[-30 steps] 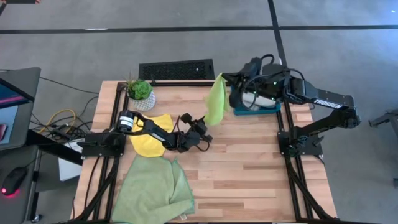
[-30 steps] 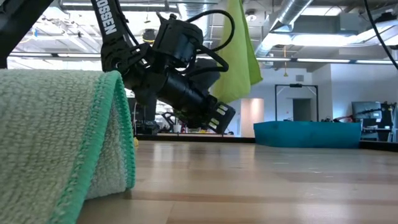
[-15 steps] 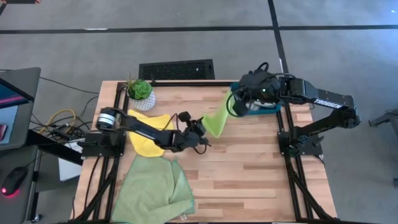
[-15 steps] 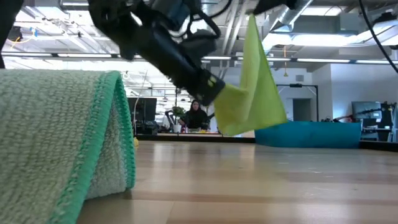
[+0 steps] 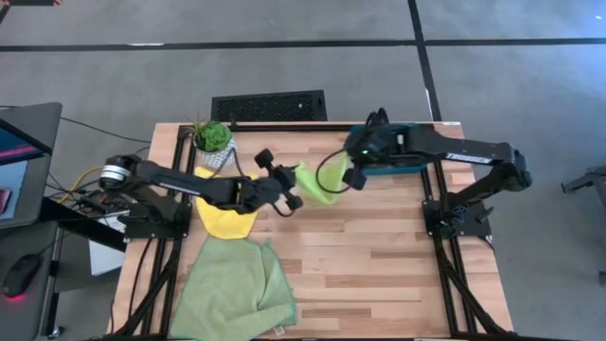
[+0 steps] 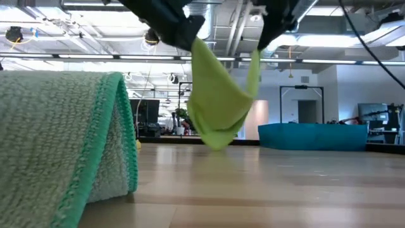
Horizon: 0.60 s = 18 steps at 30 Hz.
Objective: Fold microfiber towels
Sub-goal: Fold the light green microfiber towel
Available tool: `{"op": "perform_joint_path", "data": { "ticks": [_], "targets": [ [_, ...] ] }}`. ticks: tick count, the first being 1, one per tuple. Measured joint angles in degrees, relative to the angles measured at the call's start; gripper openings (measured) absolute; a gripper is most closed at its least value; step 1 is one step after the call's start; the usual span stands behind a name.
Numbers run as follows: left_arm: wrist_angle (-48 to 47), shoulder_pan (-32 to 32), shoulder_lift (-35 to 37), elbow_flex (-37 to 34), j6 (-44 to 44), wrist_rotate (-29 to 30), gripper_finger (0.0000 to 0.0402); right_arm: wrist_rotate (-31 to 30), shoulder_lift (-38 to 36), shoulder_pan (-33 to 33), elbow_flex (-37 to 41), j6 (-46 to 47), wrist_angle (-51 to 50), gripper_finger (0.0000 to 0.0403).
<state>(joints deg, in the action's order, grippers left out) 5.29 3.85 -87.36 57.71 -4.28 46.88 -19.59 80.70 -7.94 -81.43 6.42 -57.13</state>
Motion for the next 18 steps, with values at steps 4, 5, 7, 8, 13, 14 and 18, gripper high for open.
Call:
{"op": "perform_joint_path", "data": {
  "ticks": [4,5,7,8,13,14,18],
  "targets": [
    [-6.8,-0.9,4.9,0.0,3.5,-4.5,0.0000,0.0,3.5,0.1,0.2,-1.3,2.6,0.0008],
    [-9.1,-1.1,6.0,0.0,4.2,-5.5,0.0000,0.0,4.5,0.2,0.2,-2.4,2.9,0.0008],
    [-12.5,-1.6,7.9,0.0,4.9,-7.6,0.0000,0.0,6.2,0.6,0.2,-4.7,3.8,0.0008],
    [-14.1,-1.9,8.7,0.0,5.1,-8.5,0.0000,0.0,7.2,0.8,0.2,-5.6,4.0,0.0008],
    [-22.6,-3.4,12.4,0.0,6.5,-9.6,0.0000,0.0,11.6,0.8,0.3,-7.2,5.0,0.0008],
    [-24.4,-3.7,13.0,0.0,6.9,-9.6,0.0000,0.0,12.3,0.8,0.3,-7.7,5.0,0.0008],
    [-30.2,-4.8,14.9,0.0,9.4,-9.6,0.0000,-1.5,13.5,0.6,0.3,-8.4,5.1,0.0008]
  ]
}}
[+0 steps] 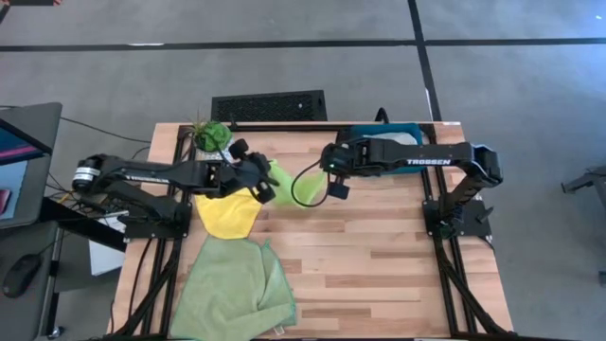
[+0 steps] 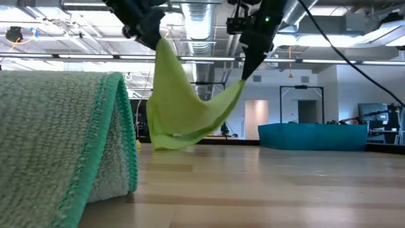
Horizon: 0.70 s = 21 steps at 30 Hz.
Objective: Fold microfiber towels
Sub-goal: Fold the light green microfiber towel
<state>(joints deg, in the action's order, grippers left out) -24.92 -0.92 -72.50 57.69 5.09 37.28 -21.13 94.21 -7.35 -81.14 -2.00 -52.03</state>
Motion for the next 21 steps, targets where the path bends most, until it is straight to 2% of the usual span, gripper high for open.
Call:
{"op": "perform_joint_path", "data": {
  "ticks": [4,11,14,21],
  "targets": [
    [-2.3,-1.1,0.2,0.0,1.4,-0.1,0.0000,-0.6,0.0,-0.3,0.0,0.0,1.6,0.0008],
    [-1.7,-3.9,0.2,0.0,1.5,-7.7,0.0000,1.5,0.0,-1.1,0.0,0.1,2.0,0.0015],
    [-1.7,-5.3,0.2,0.0,1.5,-10.1,0.0000,4.3,0.0,-1.7,0.0,-1.5,2.8,0.0034],
    [-2.4,-7.8,0.1,0.7,1.5,-13.9,0.0000,4.5,0.0,-0.9,0.0,-7.0,4.9,0.0097]
  ]
}}
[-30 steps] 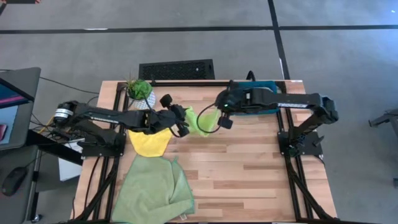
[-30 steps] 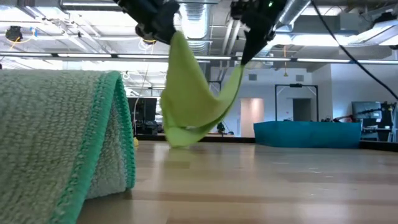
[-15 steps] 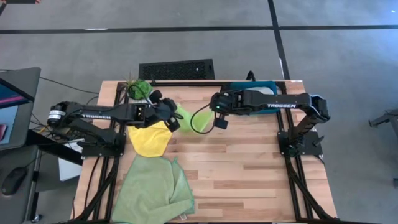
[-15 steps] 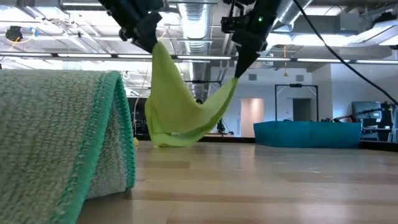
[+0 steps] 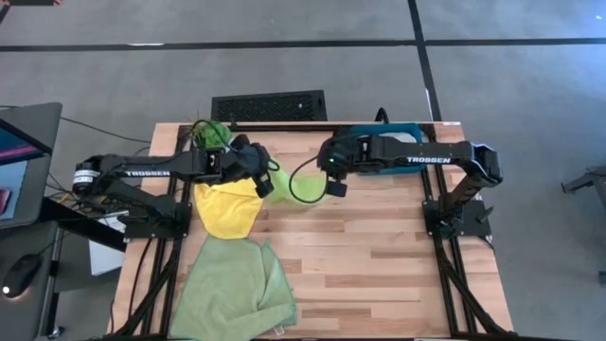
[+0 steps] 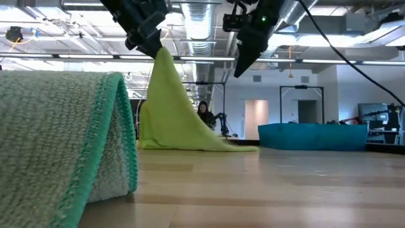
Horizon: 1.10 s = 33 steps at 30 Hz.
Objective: Fold microfiber towels
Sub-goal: Fold the light green microfiber towel
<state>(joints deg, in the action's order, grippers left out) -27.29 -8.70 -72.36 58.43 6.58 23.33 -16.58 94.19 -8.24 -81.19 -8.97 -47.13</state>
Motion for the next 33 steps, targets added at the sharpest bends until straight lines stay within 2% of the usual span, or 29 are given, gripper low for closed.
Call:
{"op": "perform_joint_path", "data": {
  "ticks": [5,18,27,33],
  "targets": [
    [-2.8,-1.5,0.0,3.8,1.4,-4.1,0.0000,0.2,-0.6,2.7,0.0,-2.1,0.1,0.0120],
    [-11.2,-2.0,0.0,17.0,2.1,-5.1,0.0000,0.1,-0.1,12.5,-0.1,-10.7,14.7,0.0123],
    [-12.9,-1.4,-1.0,17.5,3.6,-9.4,0.0000,-1.3,1.8,15.1,3.0,-17.9,27.3,0.0123],
    [-13.9,-0.9,-1.9,17.5,3.0,-9.6,0.0000,-1.7,5.4,14.9,5.6,-26.5,43.9,0.0123]
  ]
}}
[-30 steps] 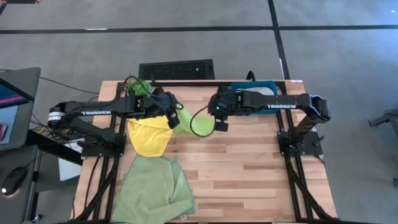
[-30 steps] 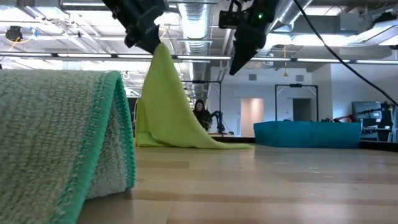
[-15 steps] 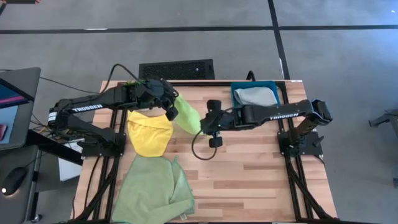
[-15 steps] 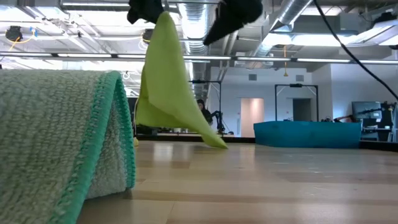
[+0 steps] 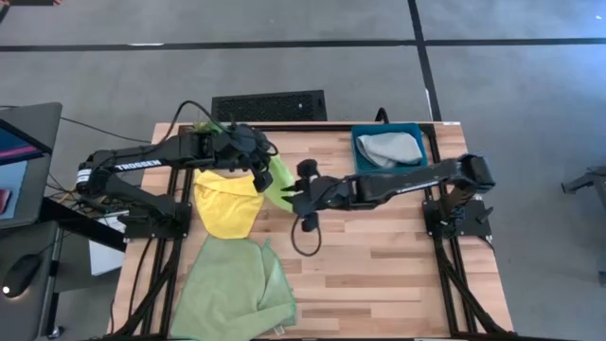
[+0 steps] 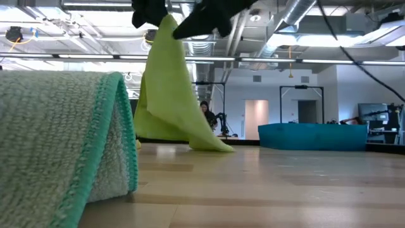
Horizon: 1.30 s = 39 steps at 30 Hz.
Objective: Fold microfiber towels
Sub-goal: Fold the light green microfiber towel
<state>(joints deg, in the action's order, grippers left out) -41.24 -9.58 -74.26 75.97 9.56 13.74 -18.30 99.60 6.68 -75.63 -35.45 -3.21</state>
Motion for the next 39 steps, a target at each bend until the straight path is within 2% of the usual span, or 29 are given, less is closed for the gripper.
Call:
{"op": "perform_joint_path", "data": {
  "ticks": [7,11,16,18,23,27,29,39],
  "targets": [
    [-0.1,0.0,-0.5,0.1,0.0,0.0,0.0000,0.0,7.8,-0.3,0.2,-12.6,13.3,0.0123],
    [-0.3,0.0,-0.7,0.1,0.1,0.0,0.0000,-1.6,12.1,-0.9,0.2,-15.8,19.3,0.0123],
    [-1.1,0.0,-0.7,0.1,0.4,0.0,0.0000,-15.5,14.6,-0.7,0.3,-17.0,18.4,0.0123],
    [-2.2,0.0,-0.7,0.1,0.4,0.2,0.0000,-19.0,14.6,-0.7,0.3,-17.1,16.8,0.0123],
    [-7.1,0.0,-0.7,0.1,2.4,2.1,0.0000,-20.4,13.0,-0.7,0.3,-13.0,12.6,0.0122],
    [-11.0,0.0,-0.7,0.1,4.7,3.0,0.0000,-26.8,11.7,-0.8,0.3,-11.7,11.6,0.0122],
    [-12.5,0.0,-0.7,0.1,5.7,3.0,0.0000,-28.2,11.7,-1.3,0.3,-11.5,11.7,0.0122],
    [-16.7,2.3,-0.8,0.1,9.7,-2.9,0.0000,-28.3,11.7,-5.3,0.3,-8.1,11.4,0.0122]
  ]
}}
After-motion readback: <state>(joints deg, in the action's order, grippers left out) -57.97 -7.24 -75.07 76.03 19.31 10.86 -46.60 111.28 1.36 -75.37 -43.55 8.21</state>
